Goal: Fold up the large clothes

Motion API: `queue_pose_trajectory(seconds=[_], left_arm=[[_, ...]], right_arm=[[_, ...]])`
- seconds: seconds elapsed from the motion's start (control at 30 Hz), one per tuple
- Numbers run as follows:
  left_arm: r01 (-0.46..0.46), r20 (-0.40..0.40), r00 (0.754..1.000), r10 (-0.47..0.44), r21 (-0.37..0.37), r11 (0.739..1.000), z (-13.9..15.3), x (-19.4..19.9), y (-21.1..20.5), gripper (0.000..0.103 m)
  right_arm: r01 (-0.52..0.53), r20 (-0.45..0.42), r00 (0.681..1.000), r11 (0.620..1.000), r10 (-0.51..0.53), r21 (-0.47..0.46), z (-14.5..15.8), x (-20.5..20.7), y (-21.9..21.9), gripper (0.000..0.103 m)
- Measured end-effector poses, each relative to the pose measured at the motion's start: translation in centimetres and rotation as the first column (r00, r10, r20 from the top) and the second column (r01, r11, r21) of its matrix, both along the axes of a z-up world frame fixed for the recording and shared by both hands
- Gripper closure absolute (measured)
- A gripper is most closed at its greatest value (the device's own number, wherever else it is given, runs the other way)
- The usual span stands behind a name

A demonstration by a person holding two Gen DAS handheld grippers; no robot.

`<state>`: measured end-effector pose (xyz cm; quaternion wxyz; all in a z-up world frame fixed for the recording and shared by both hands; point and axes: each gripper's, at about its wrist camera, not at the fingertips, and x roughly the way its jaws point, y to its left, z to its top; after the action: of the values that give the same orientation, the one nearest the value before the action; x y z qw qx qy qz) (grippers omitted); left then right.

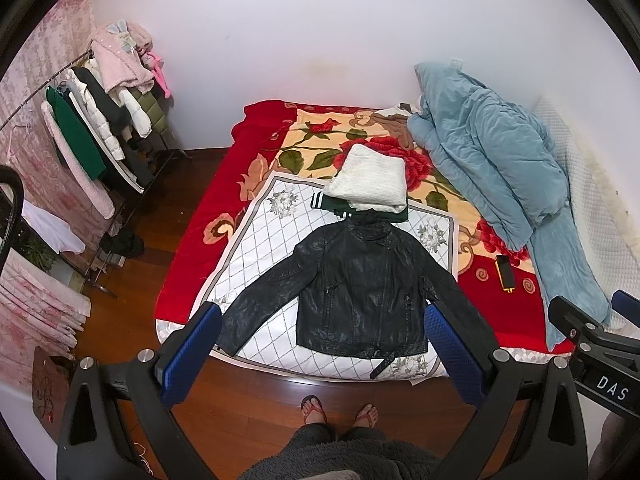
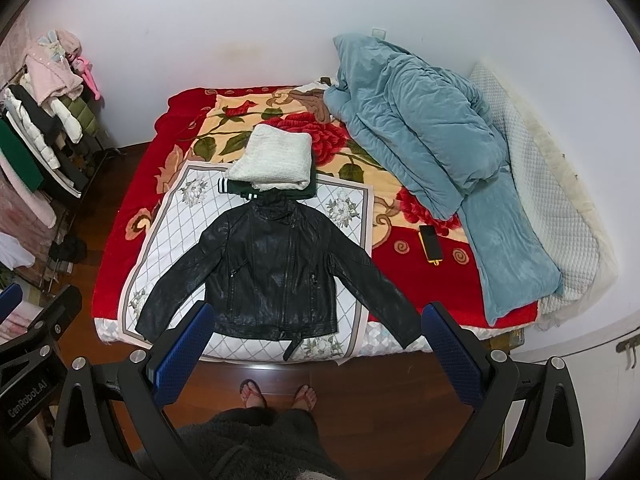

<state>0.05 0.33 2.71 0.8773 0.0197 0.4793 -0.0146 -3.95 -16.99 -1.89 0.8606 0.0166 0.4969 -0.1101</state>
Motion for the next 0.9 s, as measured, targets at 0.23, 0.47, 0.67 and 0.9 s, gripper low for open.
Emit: queue_pose_trajectory(seconds=[0.23, 0.47, 0.67, 0.9], left_arm=[[0.002, 0.000, 1.000, -0.002, -0.002, 1.000, 0.7, 0.1, -0.7, 0.000], [0.005, 0.002, 1.000, -0.005, -0.002, 1.000, 0.7, 0.0, -1.2, 0.000], [0.006, 0.025, 1.000, -0.006, 0.010, 1.000, 0.4, 1.0, -1.6, 0.000], [-0.002, 0.115, 0.993, -0.008, 0.088, 0.996, -6.9, 7.0, -1.5, 0.000]], right_arm=[[0.000, -0.003, 1.000, 1.000, 0.000, -0.004, 0.2, 0.2, -0.1, 0.000], [0.003, -0.009, 1.000, 1.000, -0.003, -0.003, 0.9, 0.8, 1.3, 0.000], [0.012, -0.005, 1.000, 1.000, -0.012, 0.003, 0.3, 1.0, 1.8, 0.000], [0.104, 0.024, 0.994, 0.994, -0.105, 0.041, -7.0, 5.6, -0.9, 0.000]])
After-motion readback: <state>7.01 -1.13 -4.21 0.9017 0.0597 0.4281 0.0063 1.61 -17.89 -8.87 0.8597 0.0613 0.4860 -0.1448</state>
